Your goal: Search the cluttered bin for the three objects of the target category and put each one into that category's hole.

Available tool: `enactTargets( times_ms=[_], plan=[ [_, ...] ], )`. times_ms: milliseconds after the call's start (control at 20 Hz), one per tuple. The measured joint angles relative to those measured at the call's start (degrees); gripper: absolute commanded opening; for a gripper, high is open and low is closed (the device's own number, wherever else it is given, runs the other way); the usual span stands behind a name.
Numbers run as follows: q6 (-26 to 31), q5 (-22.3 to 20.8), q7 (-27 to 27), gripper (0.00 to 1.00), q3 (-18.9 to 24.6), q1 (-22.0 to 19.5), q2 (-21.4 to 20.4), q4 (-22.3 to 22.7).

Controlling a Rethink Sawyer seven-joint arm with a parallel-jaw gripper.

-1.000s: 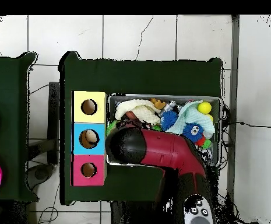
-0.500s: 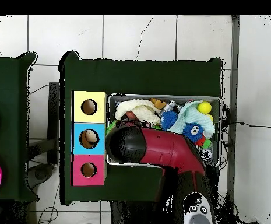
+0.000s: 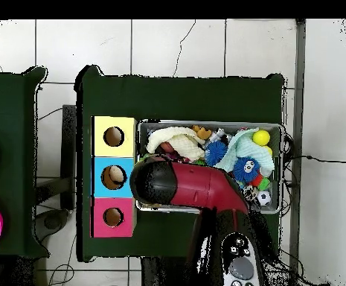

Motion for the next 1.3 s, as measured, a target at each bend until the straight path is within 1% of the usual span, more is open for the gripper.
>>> enactTargets(
  times_ms=[350, 450, 650, 850, 1100, 1150, 1300],
  plan=[
    [-0.02, 0.96, 0.0, 1.0, 0.0, 0.16, 2.66, 0.02],
    [-0.11, 1.81, 0.0, 1.0, 0.01, 0.18, 3.81, 0.19],
    [-1.27, 2.68, 0.04, 1.0, -0.02, 0.28, 5.18, 0.69],
    [-4.72, 3.12, 0.15, 1.0, -0.26, 1.27, 6.94, 1.14],
    [-10.07, 3.79, 0.55, 1.0, -0.46, 3.13, 8.66, 1.72],
    [-11.88, 4.43, 0.61, 1.0, -0.46, 3.76, 9.22, 2.21],
    [-13.2, 5.26, 0.66, 1.0, -0.55, 4.48, 9.89, 2.9]
  ],
)
